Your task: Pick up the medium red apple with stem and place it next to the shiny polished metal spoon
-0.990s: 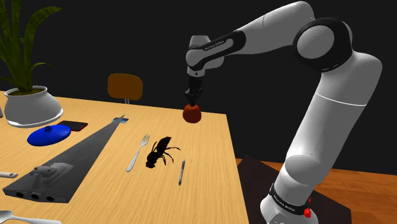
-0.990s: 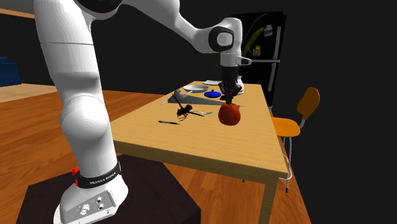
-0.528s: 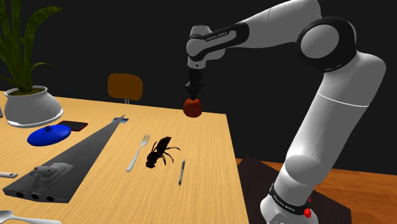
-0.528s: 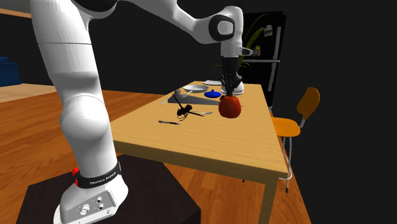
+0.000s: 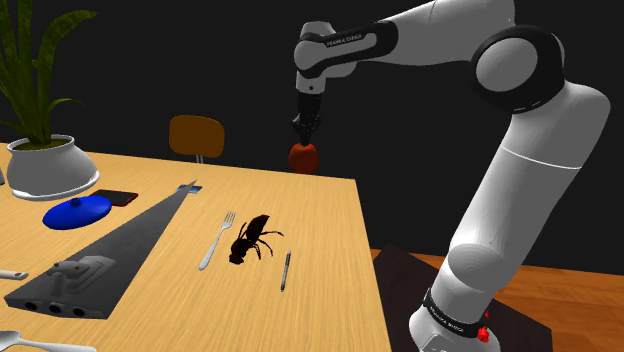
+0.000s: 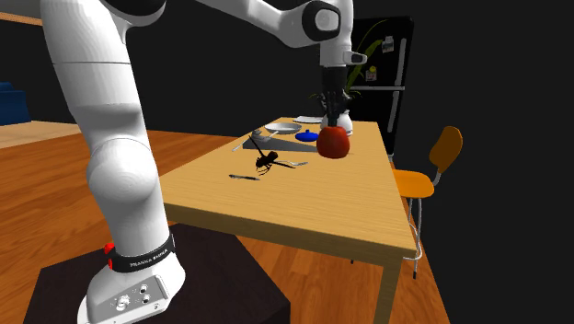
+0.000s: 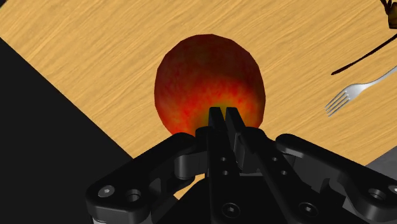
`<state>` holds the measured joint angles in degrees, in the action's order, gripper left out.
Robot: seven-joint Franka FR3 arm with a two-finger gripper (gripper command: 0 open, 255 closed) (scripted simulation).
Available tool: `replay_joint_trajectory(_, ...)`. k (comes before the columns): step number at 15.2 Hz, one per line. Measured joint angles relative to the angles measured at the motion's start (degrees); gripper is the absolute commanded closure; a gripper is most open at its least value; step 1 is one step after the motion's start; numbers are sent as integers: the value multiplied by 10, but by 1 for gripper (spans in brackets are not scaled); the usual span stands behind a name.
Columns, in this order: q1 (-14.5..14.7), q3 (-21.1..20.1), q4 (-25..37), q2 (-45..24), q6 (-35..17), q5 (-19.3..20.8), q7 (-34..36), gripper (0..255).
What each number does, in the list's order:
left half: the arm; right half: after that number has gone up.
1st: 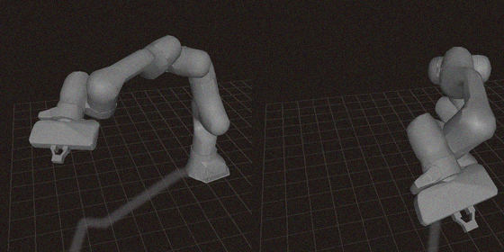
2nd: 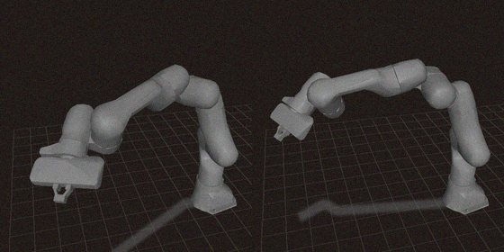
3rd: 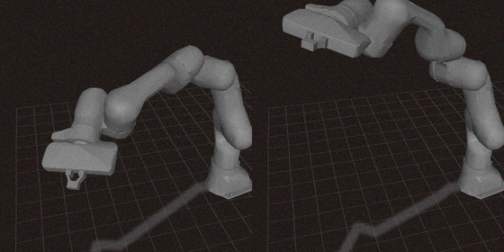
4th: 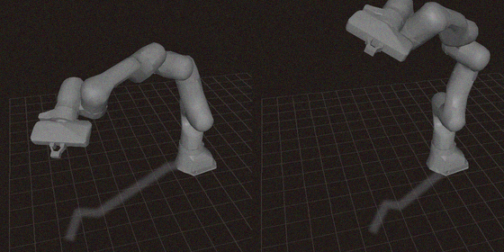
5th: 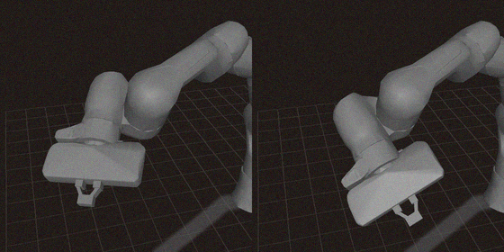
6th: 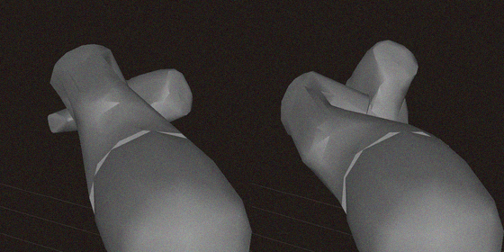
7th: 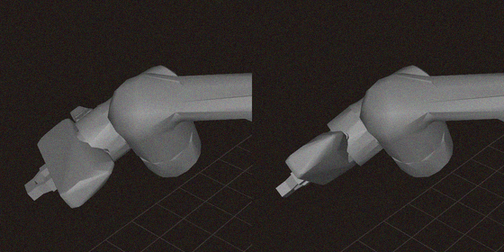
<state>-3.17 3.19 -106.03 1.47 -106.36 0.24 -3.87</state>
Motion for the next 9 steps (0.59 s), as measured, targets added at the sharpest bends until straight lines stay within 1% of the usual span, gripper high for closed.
replay_joint_trajectory(8, 0, 0, 59, -2, 57, 0, 0, 255)
replay_joint_trajectory(9, 3, -3, 56, 1, 57, 0, 6, 255)
